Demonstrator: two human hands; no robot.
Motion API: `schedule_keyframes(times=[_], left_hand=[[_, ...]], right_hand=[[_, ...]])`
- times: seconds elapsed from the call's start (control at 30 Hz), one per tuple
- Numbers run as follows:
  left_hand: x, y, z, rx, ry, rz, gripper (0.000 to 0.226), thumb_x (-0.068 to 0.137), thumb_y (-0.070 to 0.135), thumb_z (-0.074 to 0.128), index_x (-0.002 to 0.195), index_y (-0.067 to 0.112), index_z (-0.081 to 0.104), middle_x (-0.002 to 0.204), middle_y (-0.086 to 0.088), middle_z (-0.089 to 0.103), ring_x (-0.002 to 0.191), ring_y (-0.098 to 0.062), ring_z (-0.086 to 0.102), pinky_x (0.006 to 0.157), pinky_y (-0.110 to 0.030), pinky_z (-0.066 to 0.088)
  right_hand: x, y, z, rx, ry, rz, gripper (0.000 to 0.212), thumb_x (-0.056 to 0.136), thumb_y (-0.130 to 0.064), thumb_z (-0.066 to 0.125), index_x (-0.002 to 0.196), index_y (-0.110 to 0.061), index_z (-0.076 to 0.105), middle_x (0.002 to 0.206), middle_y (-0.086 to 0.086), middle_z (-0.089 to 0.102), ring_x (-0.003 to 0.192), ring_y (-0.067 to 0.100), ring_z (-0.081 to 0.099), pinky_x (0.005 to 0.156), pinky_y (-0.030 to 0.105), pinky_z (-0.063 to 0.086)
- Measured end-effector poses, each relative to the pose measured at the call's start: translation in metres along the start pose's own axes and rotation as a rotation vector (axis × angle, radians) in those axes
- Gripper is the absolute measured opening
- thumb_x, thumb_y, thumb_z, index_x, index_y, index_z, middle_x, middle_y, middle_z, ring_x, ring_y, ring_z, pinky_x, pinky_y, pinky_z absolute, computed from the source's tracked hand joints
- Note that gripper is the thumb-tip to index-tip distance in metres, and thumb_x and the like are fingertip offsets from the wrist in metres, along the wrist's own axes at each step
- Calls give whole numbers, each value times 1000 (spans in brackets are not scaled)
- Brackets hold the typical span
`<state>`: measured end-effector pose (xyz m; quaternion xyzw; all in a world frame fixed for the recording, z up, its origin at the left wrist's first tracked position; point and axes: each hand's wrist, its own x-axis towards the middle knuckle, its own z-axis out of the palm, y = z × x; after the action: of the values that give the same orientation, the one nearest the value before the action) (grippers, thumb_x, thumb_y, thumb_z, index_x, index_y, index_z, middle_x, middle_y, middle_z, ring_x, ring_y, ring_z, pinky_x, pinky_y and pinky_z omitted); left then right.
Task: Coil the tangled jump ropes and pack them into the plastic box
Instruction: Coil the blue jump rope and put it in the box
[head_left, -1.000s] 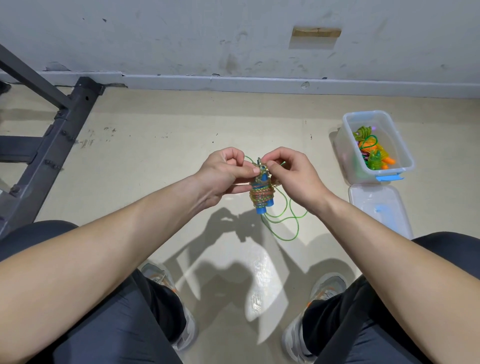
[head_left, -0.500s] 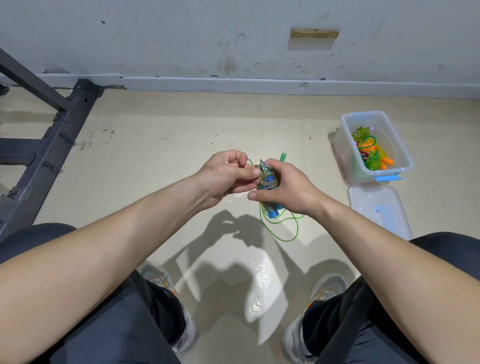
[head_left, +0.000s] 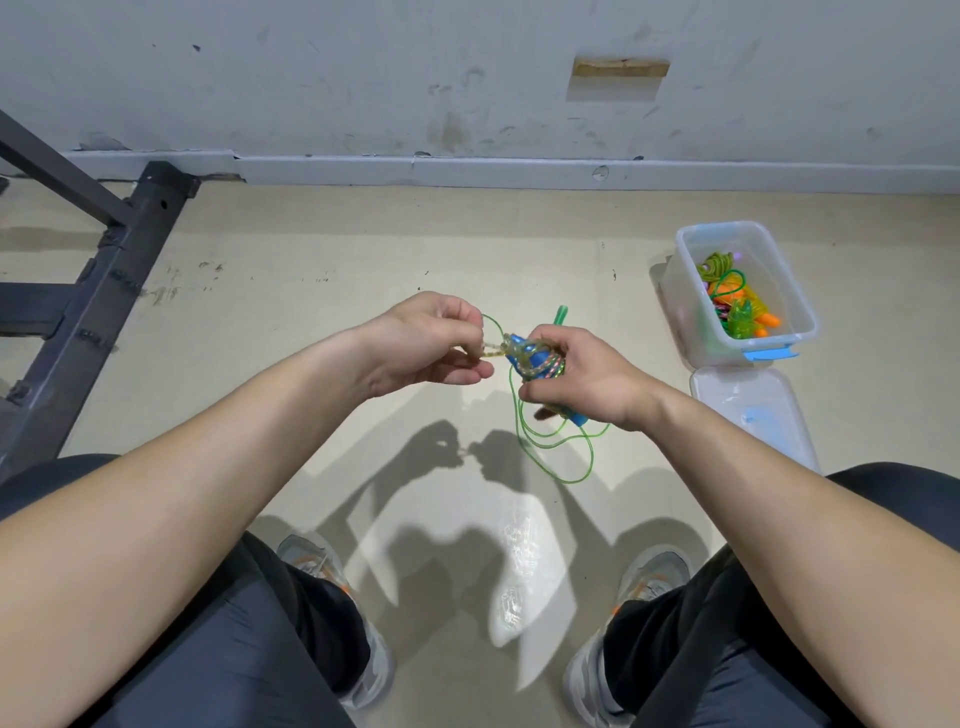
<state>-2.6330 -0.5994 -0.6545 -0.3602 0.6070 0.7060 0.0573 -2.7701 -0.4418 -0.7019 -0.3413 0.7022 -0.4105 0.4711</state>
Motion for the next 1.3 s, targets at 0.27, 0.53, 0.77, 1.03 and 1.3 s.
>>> schedule_keyframes(times=[0.27,0.53,0.77,1.03,1.3], left_hand=[[11,-14,7,419,150,23,16,89,5,65,94,-10,69,73,-8,60,57,-16,62,70,-31,55],[5,-15,15,-147,26,-117,21,93,25,55,73,20,59,67,3,50,59,-12,51,55,-24,40],[14,-26,14,-96,80,-62,22,90,20,74,72,15,61,76,-2,62,77,-14,64,75,-24,60],[17,-28,17,-276,156,-5,45,85,5,77,66,16,38,71,-6,66,78,-20,76,65,-18,57],[13,-15,7,-313,84,-66,13,95,16,64,102,5,66,108,-14,73,94,-26,75,84,-29,61]], right_hand=[[5,11,6,-494,185,-115,24,75,-15,69,92,-23,55,71,-8,59,62,12,53,58,29,42],[8,16,9,-580,270,-106,20,82,-33,66,95,-26,52,76,-6,64,74,21,61,65,35,50],[7,22,11,-613,234,-155,16,80,-24,64,89,-25,51,88,-7,53,81,19,55,70,35,46],[8,22,9,-422,215,-70,27,79,-21,67,101,-27,53,76,-3,63,67,16,57,58,30,44],[11,22,2,-476,261,-39,13,80,-24,66,81,-27,53,66,-2,58,64,21,55,56,33,43]])
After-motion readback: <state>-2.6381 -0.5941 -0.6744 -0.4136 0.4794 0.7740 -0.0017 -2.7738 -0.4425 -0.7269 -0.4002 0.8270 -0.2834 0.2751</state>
